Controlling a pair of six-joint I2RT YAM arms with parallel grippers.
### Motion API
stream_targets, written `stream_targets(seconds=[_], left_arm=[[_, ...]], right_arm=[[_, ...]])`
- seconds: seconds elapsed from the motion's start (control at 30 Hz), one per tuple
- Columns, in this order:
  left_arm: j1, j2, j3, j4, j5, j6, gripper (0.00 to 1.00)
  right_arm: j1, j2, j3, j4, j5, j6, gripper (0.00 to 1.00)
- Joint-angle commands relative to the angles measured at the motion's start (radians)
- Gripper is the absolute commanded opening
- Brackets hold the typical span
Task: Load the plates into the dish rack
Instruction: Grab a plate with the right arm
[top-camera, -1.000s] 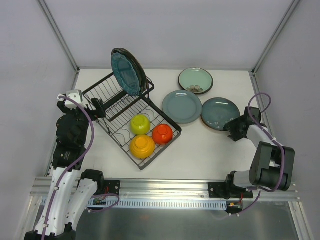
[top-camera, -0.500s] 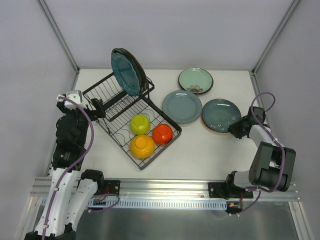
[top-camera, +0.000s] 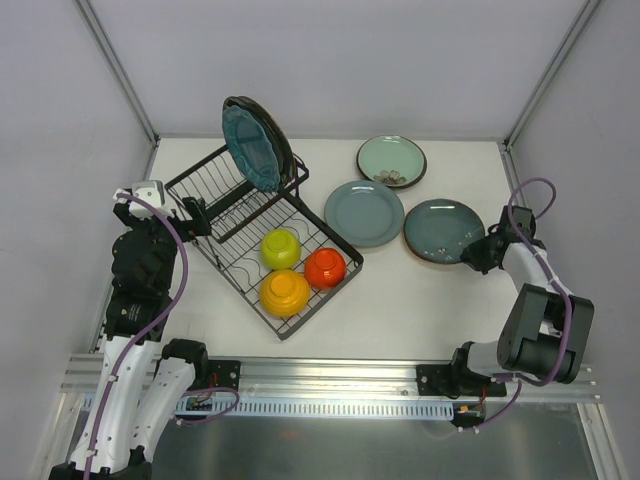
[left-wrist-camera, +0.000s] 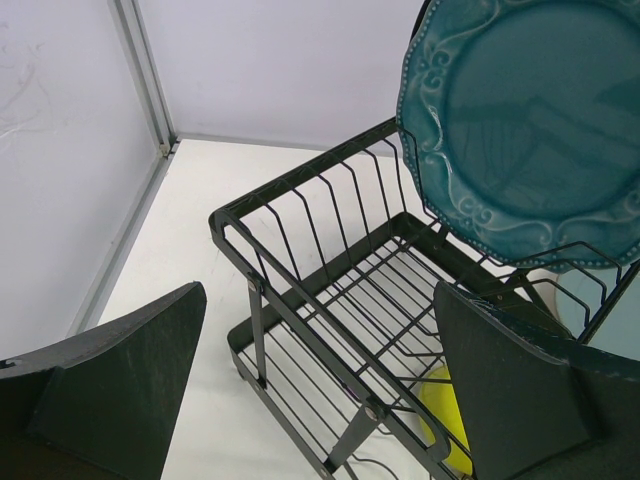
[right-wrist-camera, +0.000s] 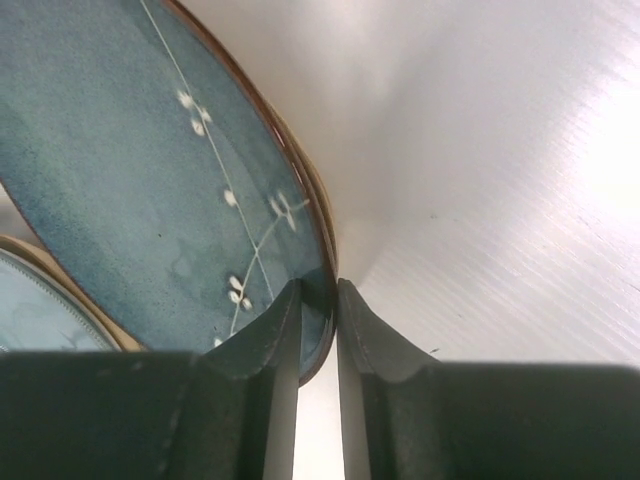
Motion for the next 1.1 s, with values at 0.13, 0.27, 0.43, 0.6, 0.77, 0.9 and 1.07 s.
stream_targets(seconds=[0.13, 0.27, 0.43, 0.6, 0.77, 0.9, 1.07], left_arm=[[0.009, -0.006, -0.005, 0.049, 0.02, 0.007, 0.98], [0.009, -0.012, -0.007, 0.05, 0.02, 0.005, 0.98], [0.008, -0.013, -0.008, 0.05, 0.017, 0.007, 0.98], [0.008, -0.009, -0.008, 0.052, 0.012, 0.008, 0.98], [0.005, -0.006, -0.01, 0.052, 0.011, 0.01, 0.98], [0.001, -0.001, -0.01, 0.052, 0.011, 0.01, 0.98], [0.0, 0.002, -0.01, 0.052, 0.011, 0.011, 0.98]], right_arm=[[-0.017, -0.089, 0.106, -0.148, 0.014, -0.03, 0.01], [-0.028, -0.119, 0.133, -0.229, -0.01, -0.034, 0.01], [-0.031, -0.167, 0.114, -0.266, -0.044, -0.033, 0.01], [-0.031, -0.199, 0.066, -0.282, -0.058, -0.036, 0.02], [-0.029, -0.221, 0.011, -0.268, -0.081, -0.042, 0.04], [-0.031, -0.225, -0.044, -0.226, -0.096, -0.027, 0.06], [-0.031, -0.215, -0.1, -0.171, -0.089, -0.01, 0.09]])
